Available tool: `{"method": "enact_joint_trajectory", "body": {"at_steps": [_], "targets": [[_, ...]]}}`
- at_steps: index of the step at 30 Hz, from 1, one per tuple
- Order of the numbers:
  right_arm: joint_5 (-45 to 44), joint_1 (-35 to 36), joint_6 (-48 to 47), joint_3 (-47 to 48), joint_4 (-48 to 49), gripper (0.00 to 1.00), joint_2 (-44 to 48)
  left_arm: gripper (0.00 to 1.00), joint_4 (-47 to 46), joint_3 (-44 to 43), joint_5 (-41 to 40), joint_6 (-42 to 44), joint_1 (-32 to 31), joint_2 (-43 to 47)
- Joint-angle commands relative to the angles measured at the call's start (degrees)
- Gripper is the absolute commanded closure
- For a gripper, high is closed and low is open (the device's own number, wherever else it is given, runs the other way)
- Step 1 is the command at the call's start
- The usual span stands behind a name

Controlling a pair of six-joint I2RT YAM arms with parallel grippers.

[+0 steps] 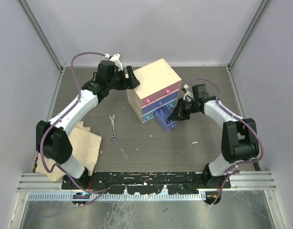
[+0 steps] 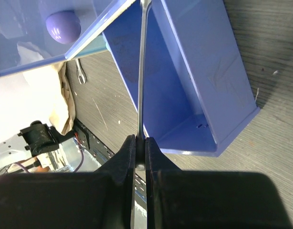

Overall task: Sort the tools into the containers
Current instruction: Place the wrench in the drawer.

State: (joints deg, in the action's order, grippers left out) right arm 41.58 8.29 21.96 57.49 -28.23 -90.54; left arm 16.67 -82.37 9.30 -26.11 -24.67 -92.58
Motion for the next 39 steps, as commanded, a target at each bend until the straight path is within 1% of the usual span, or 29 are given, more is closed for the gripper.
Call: {"method": "enact_joint_trajectory", "body": {"at_steps": [1,4,11,16,19,23,29,32,37,39], "targets": [[-2.6,-0.4,1.9,3.5,6.7,0.96,0.2,0.23,2.2,-1.3,0.8,1.6,0.1,-1.0],[-4.5,-0.3,3.8,2.0,9.9,0.94,0.8,0.23,2.3,-1.4,0.8,1.8,0.1,-1.0],[-8.4,-0.1,9.0,-5.4,20.4,0.93,3.6,0.24,2.4,-1.3,1.2,1.8,0.1,-1.2],[-8.9,0.6,10.3,-6.5,23.5,0.92,2.8,0.24,2.5,-1.3,1.6,1.8,0.1,-1.3],[-9.8,1.0,10.6,-6.4,24.0,0.89,2.8,0.24,2.5,-1.3,1.6,1.8,0.1,-1.2],[-10.7,1.5,10.7,-6.4,24.2,0.82,3.4,0.24,2.8,-1.4,1.6,2.1,0.1,-1.0],[-12.9,1.5,9.0,-6.2,22.0,0.74,5.1,0.23,3.4,-1.0,0.6,2.6,0.1,0.0],[-13.1,1.5,8.3,-5.9,21.0,0.67,5.8,0.23,3.0,-0.7,0.3,2.9,0.1,1.0],[-13.6,1.5,6.9,-5.7,18.8,0.63,7.6,0.22,2.4,0.1,-0.1,3.3,0.1,2.1],[-14.7,1.5,5.7,-5.8,17.4,0.63,9.3,0.21,2.5,0.1,0.1,3.3,0.1,2.0]]}}
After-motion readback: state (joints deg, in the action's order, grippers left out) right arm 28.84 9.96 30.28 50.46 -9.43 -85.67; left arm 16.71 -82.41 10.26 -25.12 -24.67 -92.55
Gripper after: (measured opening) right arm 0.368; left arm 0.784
